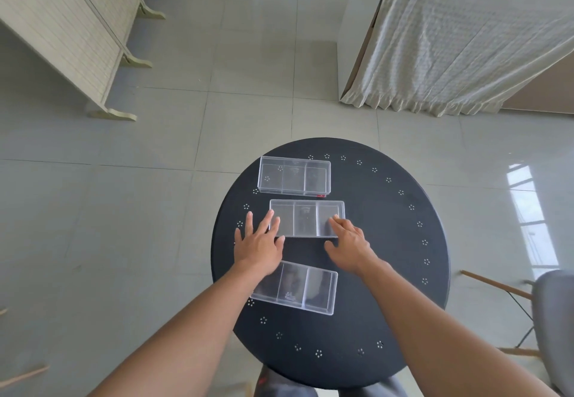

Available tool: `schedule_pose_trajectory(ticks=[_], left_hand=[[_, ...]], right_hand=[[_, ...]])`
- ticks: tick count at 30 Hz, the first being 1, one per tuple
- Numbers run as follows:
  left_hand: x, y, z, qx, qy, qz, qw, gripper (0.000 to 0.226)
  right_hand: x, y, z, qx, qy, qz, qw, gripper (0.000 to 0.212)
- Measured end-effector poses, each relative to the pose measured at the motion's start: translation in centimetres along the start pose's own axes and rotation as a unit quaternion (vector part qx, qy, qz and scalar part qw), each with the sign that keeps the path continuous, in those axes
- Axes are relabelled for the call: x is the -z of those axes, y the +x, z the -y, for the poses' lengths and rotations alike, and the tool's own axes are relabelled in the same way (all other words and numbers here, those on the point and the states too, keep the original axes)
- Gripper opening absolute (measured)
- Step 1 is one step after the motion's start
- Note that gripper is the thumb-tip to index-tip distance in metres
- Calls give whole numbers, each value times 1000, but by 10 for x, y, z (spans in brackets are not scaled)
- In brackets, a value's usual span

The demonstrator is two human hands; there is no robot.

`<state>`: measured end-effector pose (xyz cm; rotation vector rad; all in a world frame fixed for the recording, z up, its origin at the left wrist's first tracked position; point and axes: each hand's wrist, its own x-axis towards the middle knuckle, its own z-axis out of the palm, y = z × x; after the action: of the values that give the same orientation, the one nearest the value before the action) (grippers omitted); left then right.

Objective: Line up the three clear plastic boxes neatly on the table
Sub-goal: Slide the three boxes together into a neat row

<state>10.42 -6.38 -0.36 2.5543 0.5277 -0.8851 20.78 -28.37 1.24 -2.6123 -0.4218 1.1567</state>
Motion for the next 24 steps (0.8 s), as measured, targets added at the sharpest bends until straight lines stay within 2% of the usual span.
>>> schedule_pose_trajectory(ticks=[5, 14, 20, 24], left_hand=[[6, -3, 20, 17, -18, 4, 1000, 63], [11, 4, 31, -9, -26, 8, 1000, 68], [5, -10, 43, -68, -55, -83, 993, 67], [-16, -40, 54, -127, -60, -96, 985, 65]], right_hand=[[-7, 3, 23, 13, -16, 9, 1000, 72], [-13, -2, 29, 10, -19, 10, 1000, 71], [-11, -15, 30, 23, 13, -11, 1000, 72], [-21, -39, 24, 18, 32, -5, 999, 70]])
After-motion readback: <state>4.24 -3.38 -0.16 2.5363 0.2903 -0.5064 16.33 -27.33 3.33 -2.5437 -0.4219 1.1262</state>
